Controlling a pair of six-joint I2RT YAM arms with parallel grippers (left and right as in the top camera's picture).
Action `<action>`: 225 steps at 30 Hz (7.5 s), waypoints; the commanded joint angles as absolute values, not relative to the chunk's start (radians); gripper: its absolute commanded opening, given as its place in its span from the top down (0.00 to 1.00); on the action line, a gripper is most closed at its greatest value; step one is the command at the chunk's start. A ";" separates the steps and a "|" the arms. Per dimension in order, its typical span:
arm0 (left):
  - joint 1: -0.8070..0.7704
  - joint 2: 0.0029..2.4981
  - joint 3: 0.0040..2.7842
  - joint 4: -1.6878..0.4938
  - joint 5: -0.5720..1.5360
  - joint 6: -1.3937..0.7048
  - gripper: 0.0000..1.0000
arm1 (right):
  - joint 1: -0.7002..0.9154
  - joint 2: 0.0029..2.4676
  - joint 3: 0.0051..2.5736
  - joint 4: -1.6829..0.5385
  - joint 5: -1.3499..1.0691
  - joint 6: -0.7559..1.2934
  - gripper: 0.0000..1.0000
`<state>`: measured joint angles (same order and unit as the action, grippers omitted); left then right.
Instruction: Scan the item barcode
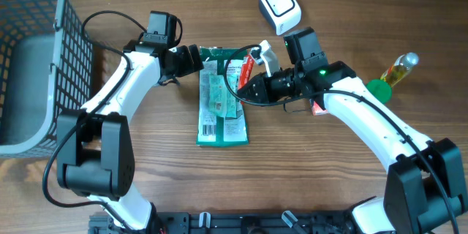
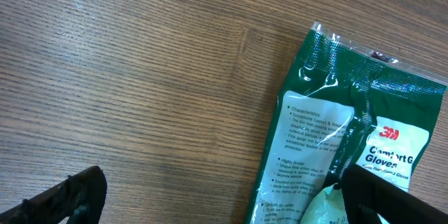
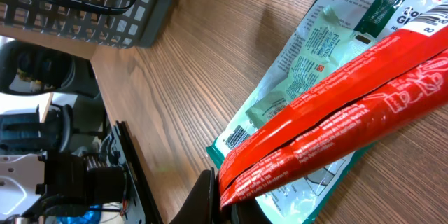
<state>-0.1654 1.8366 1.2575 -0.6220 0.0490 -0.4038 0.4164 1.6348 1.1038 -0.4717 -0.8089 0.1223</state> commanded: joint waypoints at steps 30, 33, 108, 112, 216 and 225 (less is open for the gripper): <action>-0.166 1.844 1.260 -0.618 0.032 -0.389 0.00 | 0.361 1.630 1.530 -0.970 -0.416 -0.148 0.96; -0.165 1.844 1.260 -0.618 0.032 -0.389 0.00 | 0.361 1.631 1.786 -1.127 -0.159 -0.235 0.96; -0.165 1.844 1.260 -0.618 0.032 -0.389 0.00 | 0.239 1.751 1.768 -1.374 0.059 -0.052 0.96; -0.165 1.844 1.260 -0.618 0.032 -0.389 0.00 | 0.171 1.752 1.562 -1.323 0.078 -0.049 0.96; -0.322 1.848 1.188 -0.778 0.348 -0.398 0.59 | 0.457 1.702 1.170 -0.683 -0.135 0.605 0.00; -0.356 1.896 1.130 -0.698 0.291 -0.456 0.61 | 0.457 1.702 1.170 -0.683 -0.135 0.605 0.00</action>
